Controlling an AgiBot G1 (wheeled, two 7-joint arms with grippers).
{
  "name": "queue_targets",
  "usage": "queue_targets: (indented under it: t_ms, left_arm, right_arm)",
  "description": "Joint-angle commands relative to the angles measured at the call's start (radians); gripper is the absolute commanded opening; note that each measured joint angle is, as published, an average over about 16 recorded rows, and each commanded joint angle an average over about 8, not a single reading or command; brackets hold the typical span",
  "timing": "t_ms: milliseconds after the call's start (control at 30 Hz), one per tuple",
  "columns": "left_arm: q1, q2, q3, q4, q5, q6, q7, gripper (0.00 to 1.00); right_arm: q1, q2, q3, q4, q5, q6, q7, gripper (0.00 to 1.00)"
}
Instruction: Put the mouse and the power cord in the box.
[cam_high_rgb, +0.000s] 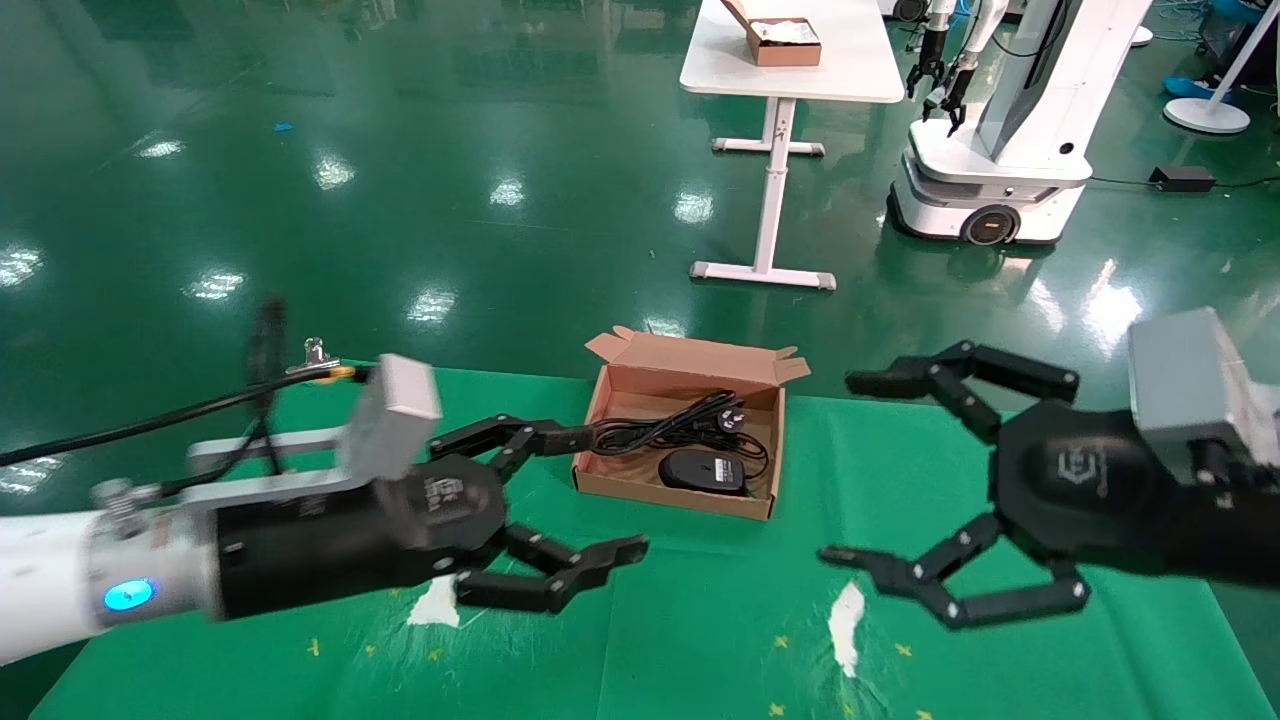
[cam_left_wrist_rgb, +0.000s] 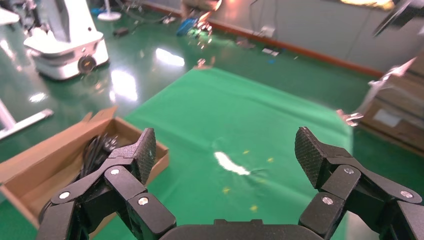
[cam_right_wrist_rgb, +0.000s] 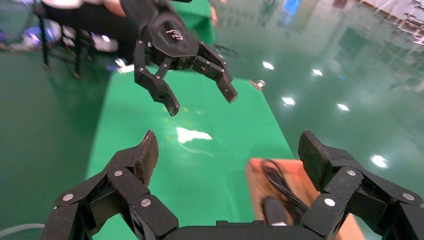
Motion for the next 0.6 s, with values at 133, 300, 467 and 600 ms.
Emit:
queue_targets:
  t_ms: [133,300,467,600]
  left_arm:
    - [0.059,-0.064,-0.086,-0.056,-0.064,0.088,0.008,1.00]
    - [0.117,-0.128,-0.172,-0.111,-0.127,0.175,0.017,1.00]
    - [0.171,-0.187,-0.252,-0.163,-0.186,0.256,0.024,1.00]
    - [0.199,-0.218,-0.295,-0.189,-0.217,0.301,0.027,1.00]
  right_arm:
    - [-0.073,-0.002,0.028,0.049,0.055,-0.005,0.041,1.00]
    - [-0.146,-0.004,0.056,0.098,0.110,-0.011,0.082,1.00]
    - [-0.215,-0.006,0.083,0.145,0.163,-0.016,0.122,1.00]
    - [-0.259,-0.007,0.099,0.175,0.196,-0.019,0.144,1.00]
